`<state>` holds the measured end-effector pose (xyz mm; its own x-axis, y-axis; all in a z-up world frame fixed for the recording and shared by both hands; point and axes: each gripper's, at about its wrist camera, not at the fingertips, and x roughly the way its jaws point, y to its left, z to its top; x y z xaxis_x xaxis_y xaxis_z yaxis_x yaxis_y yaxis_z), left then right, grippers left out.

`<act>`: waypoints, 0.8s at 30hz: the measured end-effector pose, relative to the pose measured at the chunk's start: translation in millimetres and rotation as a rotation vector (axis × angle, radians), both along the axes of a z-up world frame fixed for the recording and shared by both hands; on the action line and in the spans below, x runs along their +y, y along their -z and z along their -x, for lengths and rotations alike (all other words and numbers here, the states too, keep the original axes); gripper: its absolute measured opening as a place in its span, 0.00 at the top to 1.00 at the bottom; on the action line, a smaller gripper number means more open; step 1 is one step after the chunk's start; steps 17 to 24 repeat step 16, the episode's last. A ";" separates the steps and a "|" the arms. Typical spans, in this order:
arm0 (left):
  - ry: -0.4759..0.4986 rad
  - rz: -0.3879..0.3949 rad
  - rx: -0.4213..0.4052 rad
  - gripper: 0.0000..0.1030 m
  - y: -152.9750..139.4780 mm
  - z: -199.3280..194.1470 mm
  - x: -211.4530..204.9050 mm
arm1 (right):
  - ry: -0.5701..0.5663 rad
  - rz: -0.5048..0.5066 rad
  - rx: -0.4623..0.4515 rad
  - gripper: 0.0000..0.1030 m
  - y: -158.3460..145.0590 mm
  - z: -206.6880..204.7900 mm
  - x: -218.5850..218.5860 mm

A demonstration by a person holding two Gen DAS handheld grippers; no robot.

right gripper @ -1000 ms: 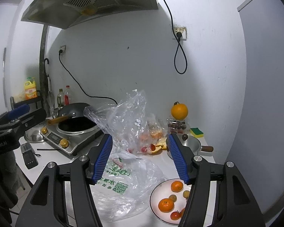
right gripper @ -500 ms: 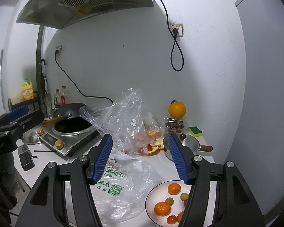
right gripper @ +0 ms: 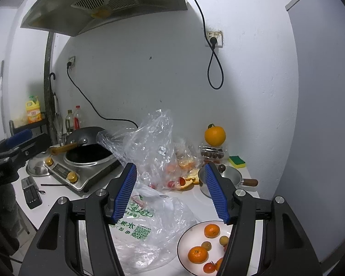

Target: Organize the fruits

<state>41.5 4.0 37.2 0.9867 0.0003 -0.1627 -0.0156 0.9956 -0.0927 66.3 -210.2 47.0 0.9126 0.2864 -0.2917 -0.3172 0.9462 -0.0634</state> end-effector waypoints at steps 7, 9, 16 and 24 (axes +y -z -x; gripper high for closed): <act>-0.011 0.007 -0.006 0.01 -1.5 7.4 0.8 | -0.001 0.006 -0.006 0.37 -0.8 4.7 1.9; -0.012 0.009 -0.005 0.01 -1.2 9.0 1.1 | -0.002 0.007 -0.006 0.37 -0.7 4.6 1.9; -0.005 0.014 -0.006 0.01 2.3 13.2 1.0 | 0.001 0.017 0.007 0.37 2.3 9.1 3.6; -0.005 0.014 -0.006 0.01 2.3 13.2 1.0 | 0.001 0.017 0.007 0.37 2.3 9.1 3.6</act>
